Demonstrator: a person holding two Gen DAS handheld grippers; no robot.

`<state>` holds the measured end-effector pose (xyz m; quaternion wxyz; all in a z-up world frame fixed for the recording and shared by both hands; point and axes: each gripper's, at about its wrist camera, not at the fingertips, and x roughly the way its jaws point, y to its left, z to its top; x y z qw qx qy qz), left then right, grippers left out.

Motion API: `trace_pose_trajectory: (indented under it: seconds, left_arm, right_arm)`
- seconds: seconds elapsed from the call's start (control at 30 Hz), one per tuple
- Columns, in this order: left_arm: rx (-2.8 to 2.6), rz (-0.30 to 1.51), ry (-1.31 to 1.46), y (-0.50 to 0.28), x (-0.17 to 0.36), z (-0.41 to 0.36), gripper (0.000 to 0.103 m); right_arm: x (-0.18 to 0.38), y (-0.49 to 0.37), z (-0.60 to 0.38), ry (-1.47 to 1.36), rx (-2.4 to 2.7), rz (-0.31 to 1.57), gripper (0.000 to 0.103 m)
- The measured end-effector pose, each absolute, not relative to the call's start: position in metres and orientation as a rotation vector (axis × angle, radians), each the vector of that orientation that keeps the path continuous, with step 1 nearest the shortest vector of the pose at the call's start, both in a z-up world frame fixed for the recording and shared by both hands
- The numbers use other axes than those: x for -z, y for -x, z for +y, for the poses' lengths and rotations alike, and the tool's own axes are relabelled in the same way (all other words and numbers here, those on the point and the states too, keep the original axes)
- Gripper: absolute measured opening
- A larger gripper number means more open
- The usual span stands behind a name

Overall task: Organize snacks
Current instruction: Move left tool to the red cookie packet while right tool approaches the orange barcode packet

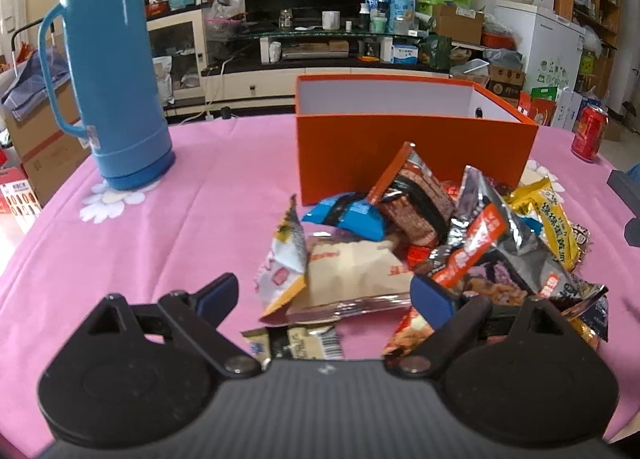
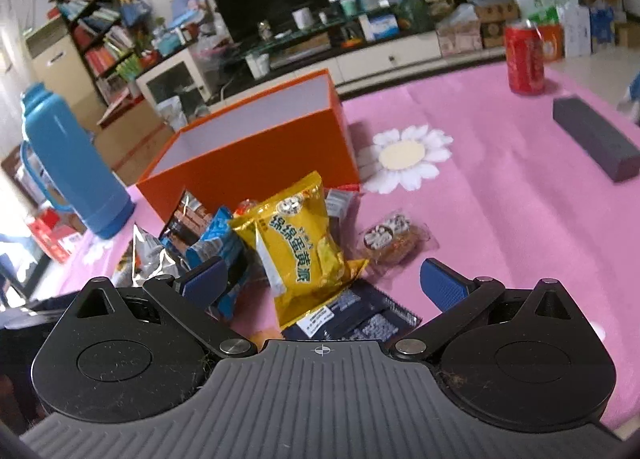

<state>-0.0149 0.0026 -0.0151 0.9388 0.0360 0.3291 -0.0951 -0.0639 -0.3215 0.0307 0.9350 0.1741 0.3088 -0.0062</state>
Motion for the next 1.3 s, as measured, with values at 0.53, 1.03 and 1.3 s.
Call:
trace_pose_trajectory:
  seconds: [0.53,1.03,1.3]
  left_arm:
    - [0.298,0.644,-0.213,0.038,0.026,0.03,0.092]
    - [0.398,0.773,-0.202,0.06,0.054,0.002,0.092]
    - [0.256,0.785,-0.209,0.039,0.061,0.009,0.092]
  right_arm:
    - [-0.016,0.086,-0.277,-0.067,-0.086,0.574,0.094]
    - [0.0,0.098,-0.237,0.09,-0.255,0.654,0.094]
    - [0.017,0.082,-0.226,0.15,-0.201,0.713,0.094]
